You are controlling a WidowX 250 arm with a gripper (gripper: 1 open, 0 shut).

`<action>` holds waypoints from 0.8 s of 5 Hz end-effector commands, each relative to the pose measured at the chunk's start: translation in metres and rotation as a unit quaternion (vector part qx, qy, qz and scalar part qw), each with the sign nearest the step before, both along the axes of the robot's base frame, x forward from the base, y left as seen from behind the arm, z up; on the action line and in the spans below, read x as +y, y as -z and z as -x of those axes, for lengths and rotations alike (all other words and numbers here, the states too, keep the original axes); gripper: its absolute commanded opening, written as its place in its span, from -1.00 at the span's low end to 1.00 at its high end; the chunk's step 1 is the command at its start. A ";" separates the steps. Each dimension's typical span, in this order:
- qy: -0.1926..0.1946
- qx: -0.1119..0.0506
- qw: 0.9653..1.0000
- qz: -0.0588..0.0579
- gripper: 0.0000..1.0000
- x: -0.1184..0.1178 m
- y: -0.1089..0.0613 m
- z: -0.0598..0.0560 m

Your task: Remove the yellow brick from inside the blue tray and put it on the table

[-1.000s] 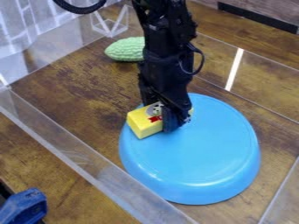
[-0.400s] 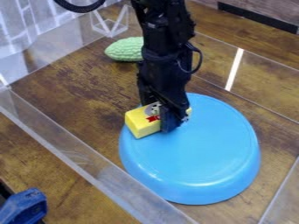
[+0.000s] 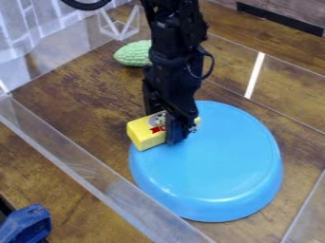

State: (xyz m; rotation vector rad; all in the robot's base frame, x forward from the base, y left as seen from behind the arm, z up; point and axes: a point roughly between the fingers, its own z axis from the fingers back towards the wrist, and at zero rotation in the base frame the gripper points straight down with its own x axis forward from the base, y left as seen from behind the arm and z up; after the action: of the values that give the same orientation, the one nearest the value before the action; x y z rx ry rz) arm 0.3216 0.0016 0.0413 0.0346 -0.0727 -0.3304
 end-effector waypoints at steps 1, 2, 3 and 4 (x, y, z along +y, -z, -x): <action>-0.008 -0.009 1.000 -0.008 -1.00 0.012 -0.016 -0.002; -0.003 -0.004 1.000 -0.013 -1.00 0.014 -0.022 -0.001; 0.002 -0.001 1.000 -0.017 -1.00 0.016 -0.025 0.000; 0.006 0.002 1.000 -0.021 -1.00 0.018 -0.028 0.001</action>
State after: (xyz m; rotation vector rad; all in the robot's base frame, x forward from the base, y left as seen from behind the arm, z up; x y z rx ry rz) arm 0.3097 0.0091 0.0438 0.0545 0.0232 -0.3713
